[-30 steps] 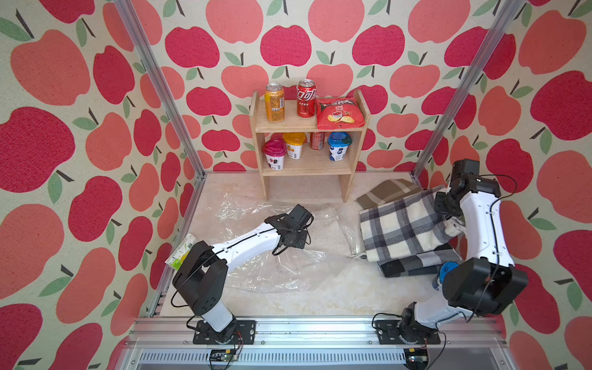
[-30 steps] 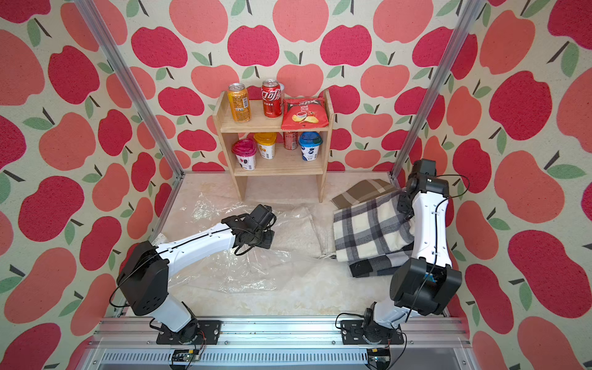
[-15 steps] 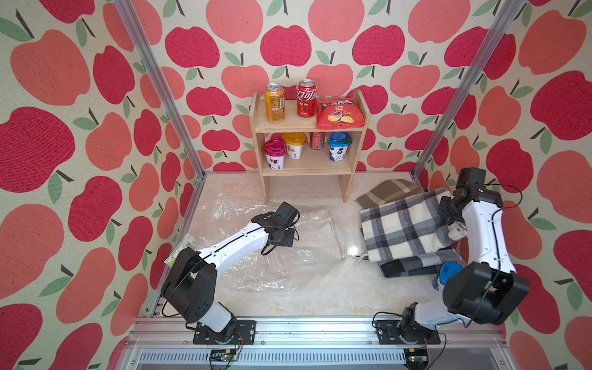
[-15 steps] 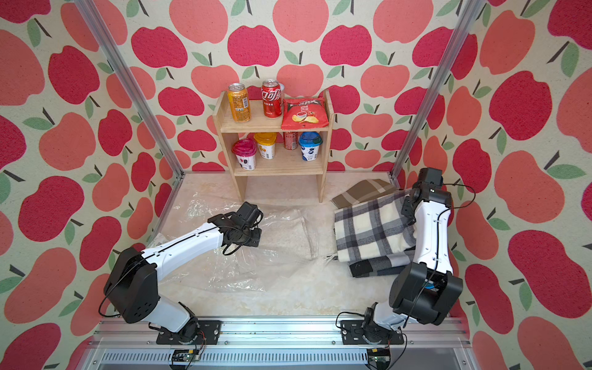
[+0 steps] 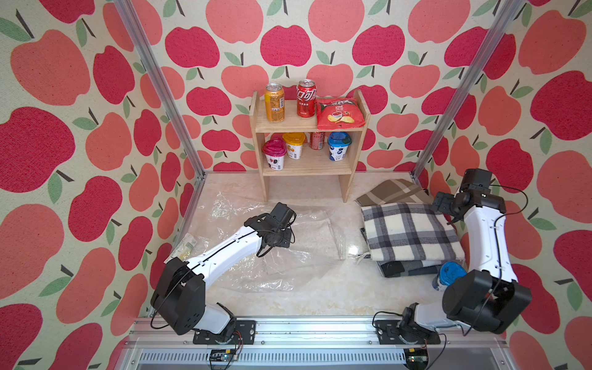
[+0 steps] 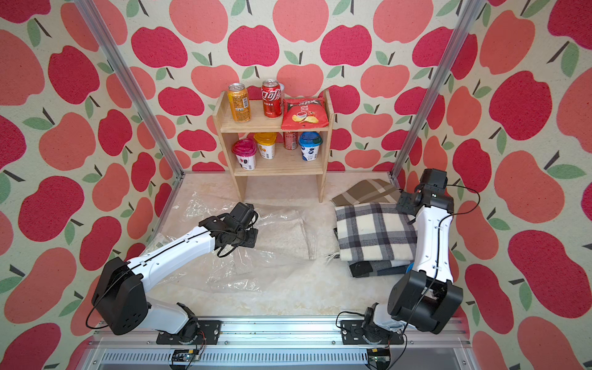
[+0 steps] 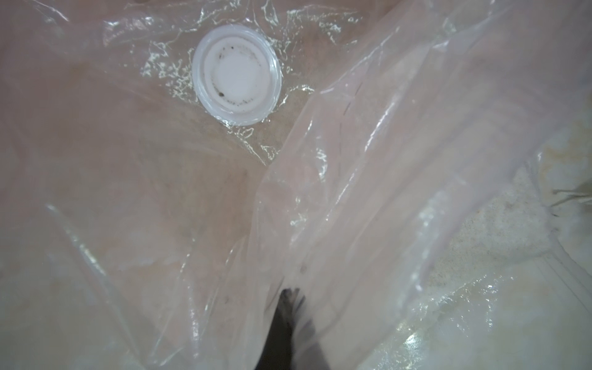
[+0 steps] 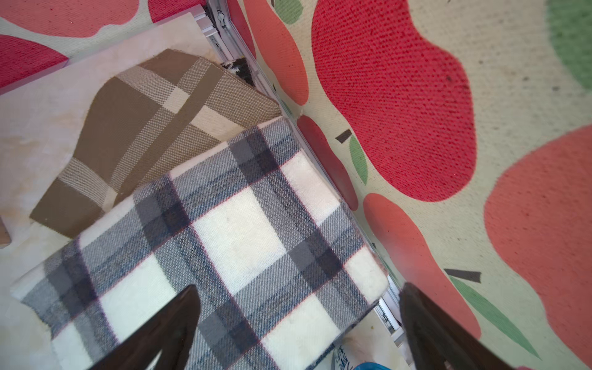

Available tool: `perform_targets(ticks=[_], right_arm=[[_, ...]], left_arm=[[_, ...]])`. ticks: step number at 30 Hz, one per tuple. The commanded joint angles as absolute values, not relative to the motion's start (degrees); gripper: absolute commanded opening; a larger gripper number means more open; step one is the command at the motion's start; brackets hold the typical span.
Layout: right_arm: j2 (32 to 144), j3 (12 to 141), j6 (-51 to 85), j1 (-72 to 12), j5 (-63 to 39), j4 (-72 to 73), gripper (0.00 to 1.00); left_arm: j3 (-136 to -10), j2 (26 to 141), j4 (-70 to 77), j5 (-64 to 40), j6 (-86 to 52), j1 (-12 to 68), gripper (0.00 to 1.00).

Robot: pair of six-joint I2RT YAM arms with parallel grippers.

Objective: Take the scarf out of the vacuum bag
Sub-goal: Place the scarf in the vacuum bag, then take out the scarf from the vacuum bag.

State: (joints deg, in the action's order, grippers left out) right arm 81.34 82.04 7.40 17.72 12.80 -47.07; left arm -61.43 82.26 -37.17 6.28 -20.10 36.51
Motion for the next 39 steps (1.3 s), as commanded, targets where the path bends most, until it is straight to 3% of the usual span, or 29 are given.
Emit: perform_targets(ticks=[1, 9, 15, 19, 26, 39], right_arm=[[78.2, 79.3, 10.0, 18.1, 6.5, -44.7, 1.0], [67.0, 62.0, 21.2, 15.1, -10.5, -33.5, 1.0], [63.7, 54.8, 28.3, -4.5, -6.9, -26.8, 1.0], [65.0, 52.0, 32.5, -15.6, -6.4, -20.9, 1.0], [71.4, 49.1, 37.8, -26.1, -12.1, -11.7, 0.96], [85.7, 47.7, 37.4, -35.4, -17.5, -4.7, 0.84]], left_arm=[[-60.0, 80.7, -40.2, 8.5, -18.9, 35.2, 0.0], [-58.2, 77.9, -41.0, 9.4, -18.9, 33.8, 0.0], [-58.7, 77.4, -39.2, 7.7, -19.0, 33.8, 0.0], [-58.7, 76.8, -36.6, 5.9, -17.9, 34.7, 0.0], [-54.6, 69.1, -25.9, -0.1, -14.7, 38.8, 0.0], [-58.0, 73.0, -24.6, -1.8, -15.5, 42.8, 0.0]])
